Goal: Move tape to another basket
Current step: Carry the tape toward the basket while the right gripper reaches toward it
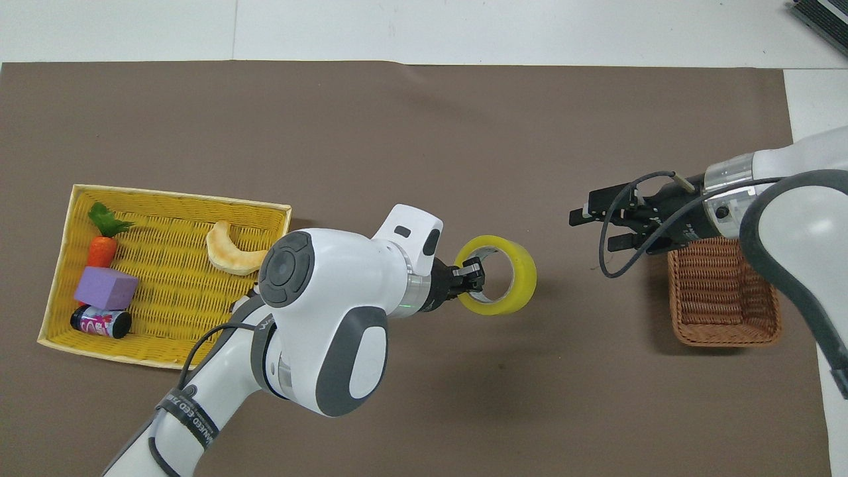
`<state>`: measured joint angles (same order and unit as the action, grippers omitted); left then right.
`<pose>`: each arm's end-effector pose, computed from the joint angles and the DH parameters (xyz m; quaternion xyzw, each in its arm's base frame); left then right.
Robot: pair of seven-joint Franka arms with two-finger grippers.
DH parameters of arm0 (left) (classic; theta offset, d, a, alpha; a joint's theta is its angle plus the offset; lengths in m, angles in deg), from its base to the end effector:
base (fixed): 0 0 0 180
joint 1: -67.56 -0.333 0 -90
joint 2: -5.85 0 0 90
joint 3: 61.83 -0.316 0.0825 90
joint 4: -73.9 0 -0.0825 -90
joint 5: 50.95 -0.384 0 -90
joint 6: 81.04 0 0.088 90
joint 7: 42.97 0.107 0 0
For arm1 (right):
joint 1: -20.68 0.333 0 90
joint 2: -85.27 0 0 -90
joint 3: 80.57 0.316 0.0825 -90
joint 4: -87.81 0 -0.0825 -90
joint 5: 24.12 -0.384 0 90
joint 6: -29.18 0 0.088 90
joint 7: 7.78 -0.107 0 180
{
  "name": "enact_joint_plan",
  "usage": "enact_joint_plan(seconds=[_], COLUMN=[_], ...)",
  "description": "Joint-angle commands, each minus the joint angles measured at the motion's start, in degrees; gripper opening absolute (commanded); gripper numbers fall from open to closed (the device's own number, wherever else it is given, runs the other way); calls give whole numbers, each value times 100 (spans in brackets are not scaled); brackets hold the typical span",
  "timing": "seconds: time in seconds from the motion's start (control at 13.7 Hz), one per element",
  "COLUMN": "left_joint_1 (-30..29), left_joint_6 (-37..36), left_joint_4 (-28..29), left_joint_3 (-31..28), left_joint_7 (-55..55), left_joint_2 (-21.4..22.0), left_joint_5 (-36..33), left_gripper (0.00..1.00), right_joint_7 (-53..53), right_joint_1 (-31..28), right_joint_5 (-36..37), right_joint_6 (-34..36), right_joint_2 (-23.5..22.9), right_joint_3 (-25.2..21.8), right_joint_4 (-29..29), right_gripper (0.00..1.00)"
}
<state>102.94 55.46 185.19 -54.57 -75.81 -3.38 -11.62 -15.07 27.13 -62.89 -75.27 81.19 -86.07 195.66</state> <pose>0.4538 -0.4223 0.4319 0.9442 0.1313 -0.0645 0.2950 0.5708 0.0617 0.4744 -0.9352 0.1556 0.0833 0.3069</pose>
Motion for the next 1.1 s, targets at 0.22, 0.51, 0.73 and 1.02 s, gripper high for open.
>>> enact_joint_plan(seconds=[0.22, 0.51, 0.73, 1.02], left_joint_1=[223, 232, 258, 346], left_joint_6=[167, 289, 325, 246], left_joint_4=[-152, -196, -196, -161], left_joint_3=[-111, -111, -111, -111], left_joint_7=[-302, -320, -320, -285], left_joint_2=[-88, -114, -114, -114], left_joint_5=[-110, -110, -127, -153], left_gripper=[0, 0, 0, 0], right_joint_7=[95, 298, 492, 422], right_joint_1=[224, 234, 321, 172], right_joint_5=[-465, -465, -700, -1324], right_joint_6=[65, 83, 66, 48], right_joint_2=[136, 277, 286, 277], right_joint_3=[48, 48, 48, 48], right_joint_4=[438, 719, 843, 825], right_gripper=[100, 100, 100, 100])
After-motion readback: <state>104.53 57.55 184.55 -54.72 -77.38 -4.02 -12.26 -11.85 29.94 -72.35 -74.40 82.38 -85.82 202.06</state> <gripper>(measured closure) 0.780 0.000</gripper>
